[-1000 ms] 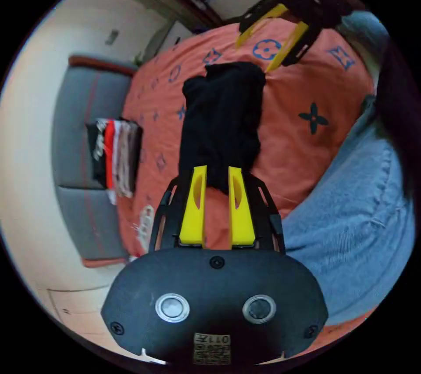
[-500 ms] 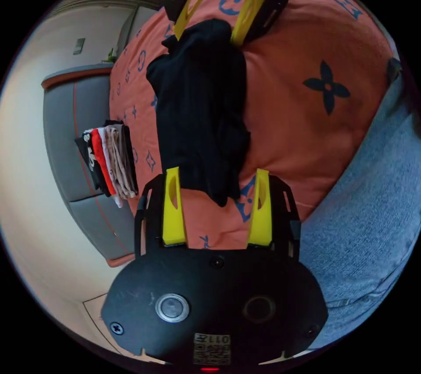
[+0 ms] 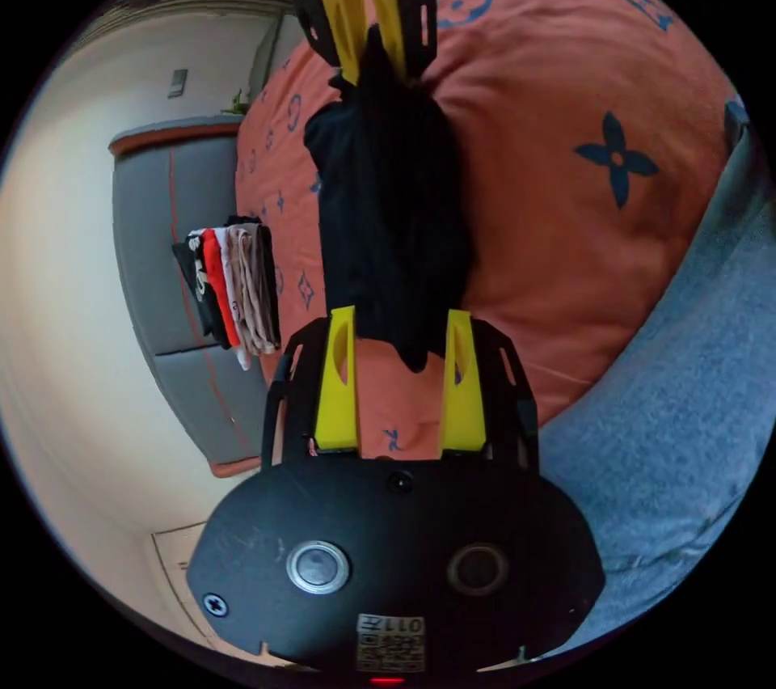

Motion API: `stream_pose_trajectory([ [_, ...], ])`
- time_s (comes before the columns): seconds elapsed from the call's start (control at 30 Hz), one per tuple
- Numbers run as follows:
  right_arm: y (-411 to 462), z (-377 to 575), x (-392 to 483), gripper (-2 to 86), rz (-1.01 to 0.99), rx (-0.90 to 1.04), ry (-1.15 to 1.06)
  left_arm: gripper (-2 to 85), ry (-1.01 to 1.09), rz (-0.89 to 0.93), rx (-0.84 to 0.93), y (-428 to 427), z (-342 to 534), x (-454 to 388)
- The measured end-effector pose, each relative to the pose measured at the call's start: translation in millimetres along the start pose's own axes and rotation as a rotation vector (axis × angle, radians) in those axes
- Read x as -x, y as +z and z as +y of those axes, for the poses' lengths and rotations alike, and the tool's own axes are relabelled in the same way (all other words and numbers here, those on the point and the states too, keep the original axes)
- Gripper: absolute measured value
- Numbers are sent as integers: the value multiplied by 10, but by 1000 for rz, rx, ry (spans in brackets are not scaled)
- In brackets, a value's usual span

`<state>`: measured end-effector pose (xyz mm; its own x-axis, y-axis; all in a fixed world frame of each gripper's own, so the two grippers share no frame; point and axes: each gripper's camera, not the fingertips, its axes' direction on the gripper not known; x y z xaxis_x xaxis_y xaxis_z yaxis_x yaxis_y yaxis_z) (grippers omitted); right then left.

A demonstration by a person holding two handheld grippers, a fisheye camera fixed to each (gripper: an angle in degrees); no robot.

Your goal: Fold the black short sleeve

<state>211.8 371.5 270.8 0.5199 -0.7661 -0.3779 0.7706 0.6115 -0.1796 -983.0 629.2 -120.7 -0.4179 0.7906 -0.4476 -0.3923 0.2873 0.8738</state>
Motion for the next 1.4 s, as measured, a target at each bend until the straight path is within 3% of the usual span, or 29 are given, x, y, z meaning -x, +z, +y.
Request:
stream_pose_trajectory([
  [0.07, -50, -144, -283, 82, -80, 11, 30, 163, -42, 30, -41, -53, 28, -1],
  [0.17, -108, -337, -564, 78, -105, 20, 31, 181, -16, 35, 62, 173, -134, -71],
  [0.3, -150, -603, -839, 76, -138, 58, 20, 190, 5, 40, 60, 213, -278, -85],
  [0.43, -149, -896, -1034, 73, -113, 107, -25, 195, -67, -15, -74, 23, -286, -8],
  [0.6, -115, -1085, -1171, 72, -115, 139, -46, 209, -122, 57, 7, 222, -512, 181],
  [0.83, -72, -1384, -1476, 72, -123, 153, -44, 218, -206, 108, -167, -23, -683, 490],
  [0.93, -68, -1486, -1582, 72, -118, 153, -54, 222, -261, 118, -156, -8, -890, 668],
  [1.13, 19, -1620, -1854, 73, -148, 170, -37, 120, -245, 70, 20, 104, -1143, 917],
  [1.4, 84, -1797, -1980, 67, -89, 211, -96, 63, -159, 50, 38, -132, -1457, 1275],
])
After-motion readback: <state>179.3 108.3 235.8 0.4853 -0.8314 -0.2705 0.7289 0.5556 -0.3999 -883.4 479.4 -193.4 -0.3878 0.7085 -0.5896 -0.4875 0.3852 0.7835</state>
